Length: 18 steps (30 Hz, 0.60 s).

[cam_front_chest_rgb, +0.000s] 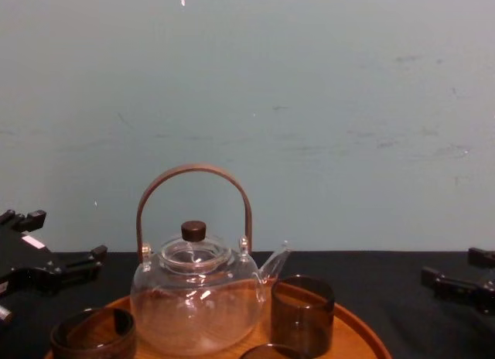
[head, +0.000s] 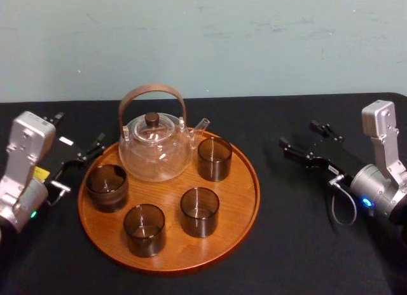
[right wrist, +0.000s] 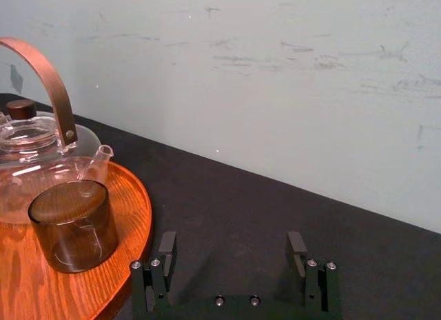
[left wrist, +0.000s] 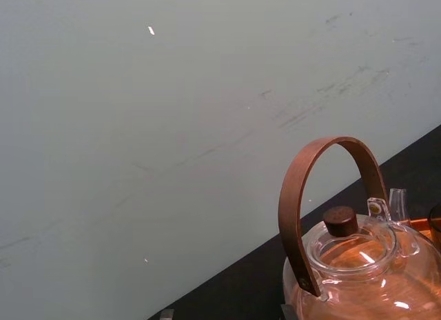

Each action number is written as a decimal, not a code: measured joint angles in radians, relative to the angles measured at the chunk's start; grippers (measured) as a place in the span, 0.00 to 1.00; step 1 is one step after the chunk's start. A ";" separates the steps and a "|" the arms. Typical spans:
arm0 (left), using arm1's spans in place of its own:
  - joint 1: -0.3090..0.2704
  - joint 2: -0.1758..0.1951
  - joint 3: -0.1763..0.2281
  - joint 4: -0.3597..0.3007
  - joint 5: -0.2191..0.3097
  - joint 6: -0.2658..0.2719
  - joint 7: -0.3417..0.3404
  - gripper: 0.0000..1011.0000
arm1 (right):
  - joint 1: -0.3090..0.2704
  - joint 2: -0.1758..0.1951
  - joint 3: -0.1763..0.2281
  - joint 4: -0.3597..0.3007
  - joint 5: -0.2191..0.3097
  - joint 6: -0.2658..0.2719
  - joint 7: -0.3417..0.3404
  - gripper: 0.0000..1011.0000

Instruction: Pick up the glass from the table and place it on the tray.

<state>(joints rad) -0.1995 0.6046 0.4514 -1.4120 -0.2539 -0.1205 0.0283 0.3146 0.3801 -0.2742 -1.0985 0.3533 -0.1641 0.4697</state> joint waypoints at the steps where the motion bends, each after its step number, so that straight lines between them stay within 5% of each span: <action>1: 0.000 0.000 0.000 0.000 0.000 0.000 0.000 0.99 | 0.000 0.000 0.000 0.000 0.000 0.000 0.000 0.99; 18: 0.000 0.000 0.000 0.000 0.000 0.000 0.000 0.99 | -0.001 0.002 -0.002 -0.005 -0.001 0.000 0.000 0.99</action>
<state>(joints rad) -0.1995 0.6047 0.4514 -1.4120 -0.2539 -0.1205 0.0283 0.3134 0.3824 -0.2764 -1.1032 0.3522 -0.1641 0.4694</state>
